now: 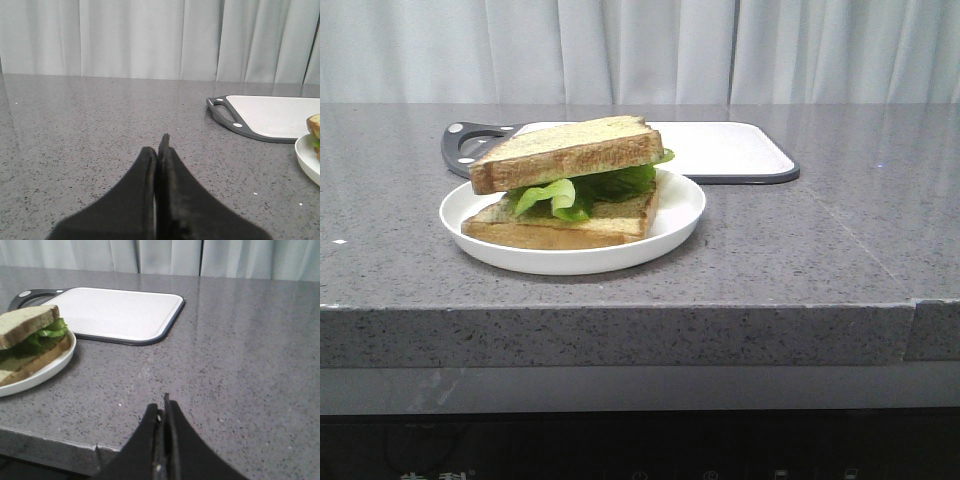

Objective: Left arm grabs bread, right arm adds lettuce

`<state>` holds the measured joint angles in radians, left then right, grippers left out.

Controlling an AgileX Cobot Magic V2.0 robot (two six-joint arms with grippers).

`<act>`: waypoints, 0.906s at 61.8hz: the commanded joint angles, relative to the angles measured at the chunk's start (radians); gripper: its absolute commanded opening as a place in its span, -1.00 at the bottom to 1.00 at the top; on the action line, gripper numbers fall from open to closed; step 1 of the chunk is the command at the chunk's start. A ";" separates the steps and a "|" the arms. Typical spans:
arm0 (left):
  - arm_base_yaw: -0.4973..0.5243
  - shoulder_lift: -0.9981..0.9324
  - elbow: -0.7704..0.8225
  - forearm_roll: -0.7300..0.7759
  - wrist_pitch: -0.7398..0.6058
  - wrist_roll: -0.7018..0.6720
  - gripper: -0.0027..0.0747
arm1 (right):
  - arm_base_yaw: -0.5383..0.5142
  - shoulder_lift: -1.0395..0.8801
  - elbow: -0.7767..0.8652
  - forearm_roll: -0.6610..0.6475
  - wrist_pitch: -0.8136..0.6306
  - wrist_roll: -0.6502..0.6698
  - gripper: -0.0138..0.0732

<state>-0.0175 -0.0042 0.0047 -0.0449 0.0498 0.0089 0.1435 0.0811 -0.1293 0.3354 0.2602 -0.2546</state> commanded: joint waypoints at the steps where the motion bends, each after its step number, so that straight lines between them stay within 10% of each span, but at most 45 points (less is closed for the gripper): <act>1: 0.001 -0.020 0.006 -0.009 -0.085 -0.001 -0.98 | -0.013 -0.056 0.062 0.009 -0.151 -0.006 -0.84; 56: 0.001 -0.018 0.006 -0.009 -0.085 -0.001 -0.98 | -0.051 -0.113 0.153 -0.055 -0.260 0.076 -0.84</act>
<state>-0.0175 -0.0042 0.0047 -0.0449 0.0498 0.0089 0.0988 -0.0076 0.0263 0.3282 0.1350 -0.2302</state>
